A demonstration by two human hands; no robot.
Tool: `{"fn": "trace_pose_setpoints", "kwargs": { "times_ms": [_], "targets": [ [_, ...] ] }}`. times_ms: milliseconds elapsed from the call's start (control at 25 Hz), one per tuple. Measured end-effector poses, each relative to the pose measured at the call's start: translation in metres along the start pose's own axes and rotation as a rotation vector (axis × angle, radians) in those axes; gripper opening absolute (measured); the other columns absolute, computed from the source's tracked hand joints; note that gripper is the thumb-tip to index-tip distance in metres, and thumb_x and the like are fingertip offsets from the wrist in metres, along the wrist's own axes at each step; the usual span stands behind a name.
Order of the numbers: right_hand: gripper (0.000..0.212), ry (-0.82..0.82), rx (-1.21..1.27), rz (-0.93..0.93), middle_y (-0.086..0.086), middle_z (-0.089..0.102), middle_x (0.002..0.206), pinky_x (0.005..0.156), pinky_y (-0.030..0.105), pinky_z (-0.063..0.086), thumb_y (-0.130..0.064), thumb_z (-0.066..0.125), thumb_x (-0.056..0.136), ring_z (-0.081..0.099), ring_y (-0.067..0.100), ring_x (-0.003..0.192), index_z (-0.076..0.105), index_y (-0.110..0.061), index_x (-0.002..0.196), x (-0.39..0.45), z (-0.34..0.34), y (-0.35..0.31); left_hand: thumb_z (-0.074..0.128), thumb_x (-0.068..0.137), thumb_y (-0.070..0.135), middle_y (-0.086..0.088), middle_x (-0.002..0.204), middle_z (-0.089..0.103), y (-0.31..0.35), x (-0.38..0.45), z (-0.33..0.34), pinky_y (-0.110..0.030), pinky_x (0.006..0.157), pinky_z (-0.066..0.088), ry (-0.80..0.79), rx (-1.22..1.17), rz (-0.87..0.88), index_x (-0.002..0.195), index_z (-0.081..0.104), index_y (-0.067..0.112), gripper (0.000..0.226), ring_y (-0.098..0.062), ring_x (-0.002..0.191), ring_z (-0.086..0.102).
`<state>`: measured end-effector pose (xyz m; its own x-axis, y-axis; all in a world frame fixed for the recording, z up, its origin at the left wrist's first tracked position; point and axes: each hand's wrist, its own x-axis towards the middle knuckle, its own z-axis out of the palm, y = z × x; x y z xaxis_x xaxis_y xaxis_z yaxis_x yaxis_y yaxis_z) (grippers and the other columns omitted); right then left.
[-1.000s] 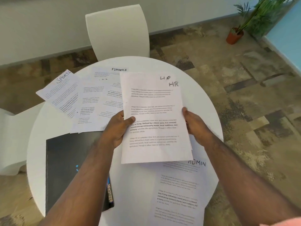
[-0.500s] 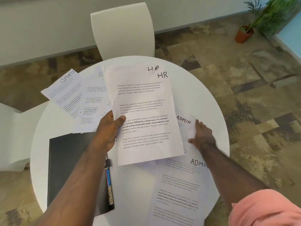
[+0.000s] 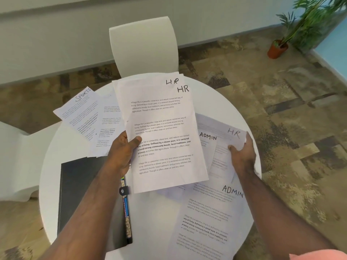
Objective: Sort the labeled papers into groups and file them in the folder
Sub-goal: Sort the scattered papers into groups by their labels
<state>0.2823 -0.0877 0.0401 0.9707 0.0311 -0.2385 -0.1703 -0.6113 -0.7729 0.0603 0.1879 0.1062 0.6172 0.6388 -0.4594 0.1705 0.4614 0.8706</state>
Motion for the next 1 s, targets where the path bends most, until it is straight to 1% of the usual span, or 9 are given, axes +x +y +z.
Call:
{"fn": "trace_pose_setpoints", "kwargs": {
  "times_ms": [80, 160, 320, 440, 560, 680, 760, 880, 1000],
  "targets": [
    [0.051, 0.133, -0.038, -0.114, 0.011, 0.064, 0.124, 0.087, 0.039, 0.055, -0.025, 0.063, 0.092, 0.063, 0.031, 0.111, 0.047, -0.016, 0.140, 0.003, -0.019, -0.011, 0.056, 0.097, 0.000, 0.003, 0.106, 0.077, 0.004, -0.003, 0.001, -0.031, 0.076, 0.061, 0.007, 0.005, 0.005, 0.115, 0.065, 0.019, 0.027, -0.015, 0.091, 0.073],
    [0.044, 0.266, 0.059, -0.213, 0.009, 0.063, 0.122, 0.080, 0.027, 0.053, -0.028, 0.059, 0.095, 0.063, 0.025, 0.107, 0.052, -0.009, 0.134, 0.007, -0.044, -0.032, 0.056, 0.098, 0.002, 0.003, 0.104, 0.077, 0.009, -0.007, 0.001, -0.031, 0.073, 0.061, 0.005, 0.007, 0.001, 0.114, 0.065, 0.020, 0.026, -0.014, 0.090, 0.074],
    [0.046, 0.444, 0.389, -0.405, 0.000, 0.059, 0.125, 0.082, 0.008, 0.050, -0.018, 0.062, 0.095, 0.063, -0.010, 0.100, 0.050, 0.002, 0.134, 0.012, -0.096, -0.092, 0.055, 0.098, 0.002, -0.005, 0.114, 0.075, 0.022, -0.012, 0.000, -0.036, 0.078, 0.062, -0.053, -0.030, -0.004, 0.119, 0.064, 0.017, 0.027, -0.021, 0.098, 0.073],
    [0.046, 0.440, 0.476, -0.386, 0.000, 0.064, 0.119, 0.079, 0.010, 0.053, -0.022, 0.066, 0.092, 0.062, -0.018, 0.091, 0.051, -0.001, 0.131, 0.011, -0.110, -0.129, 0.052, 0.099, 0.003, -0.009, 0.122, 0.071, 0.034, -0.015, 0.007, -0.041, 0.083, 0.061, -0.112, -0.098, 0.001, 0.129, 0.060, 0.012, 0.033, -0.026, 0.108, 0.070],
    [0.036, 0.256, 0.478, -0.376, 0.000, 0.069, 0.110, 0.074, 0.017, 0.057, -0.018, 0.070, 0.088, 0.067, -0.007, 0.083, 0.059, -0.007, 0.121, 0.005, -0.094, -0.154, 0.051, 0.099, 0.004, -0.008, 0.122, 0.071, 0.045, -0.016, 0.020, -0.041, 0.088, 0.059, -0.132, -0.142, 0.050, 0.130, 0.059, 0.011, 0.034, -0.024, 0.108, 0.070],
    [0.026, -0.065, 0.450, -0.336, 0.006, 0.074, 0.103, 0.078, 0.033, 0.060, -0.009, 0.072, 0.086, 0.071, 0.015, 0.085, 0.067, -0.008, 0.112, -0.009, -0.053, -0.160, 0.052, 0.100, 0.007, -0.008, 0.121, 0.072, 0.049, -0.012, 0.028, -0.041, 0.088, 0.059, -0.116, -0.103, 0.054, 0.128, 0.061, 0.012, 0.030, -0.025, 0.110, 0.069],
    [0.017, -0.265, 0.514, -0.257, 0.006, 0.077, 0.099, 0.081, 0.042, 0.060, -0.010, 0.073, 0.086, 0.072, 0.021, 0.085, 0.071, -0.015, 0.101, -0.026, -0.025, -0.159, 0.050, 0.101, 0.007, -0.008, 0.123, 0.071, 0.044, -0.007, 0.026, -0.044, 0.093, 0.055, -0.118, -0.091, 0.025, 0.128, 0.061, 0.013, 0.030, -0.027, 0.113, 0.068],
    [0.004, -0.375, 0.501, -0.149, 0.006, 0.078, 0.092, 0.071, 0.044, 0.059, -0.020, 0.072, 0.089, 0.070, 0.022, 0.079, 0.073, -0.016, 0.090, -0.056, -0.001, -0.160, 0.047, 0.102, 0.006, -0.010, 0.130, 0.067, 0.029, 0.000, 0.019, -0.049, 0.102, 0.048, -0.146, -0.100, -0.031, 0.135, 0.056, 0.012, 0.034, -0.028, 0.118, 0.065],
    [0.038, -0.573, 0.527, 0.079, 0.002, 0.077, 0.093, 0.073, 0.033, 0.058, -0.046, 0.049, 0.099, 0.072, 0.020, 0.082, 0.074, -0.017, 0.100, -0.064, 0.004, -0.156, 0.048, 0.101, 0.002, -0.014, 0.129, 0.067, 0.017, 0.000, 0.013, -0.046, 0.094, 0.054, -0.165, -0.094, -0.063, 0.131, 0.056, 0.011, 0.032, -0.028, 0.110, 0.068]
  ]
}}
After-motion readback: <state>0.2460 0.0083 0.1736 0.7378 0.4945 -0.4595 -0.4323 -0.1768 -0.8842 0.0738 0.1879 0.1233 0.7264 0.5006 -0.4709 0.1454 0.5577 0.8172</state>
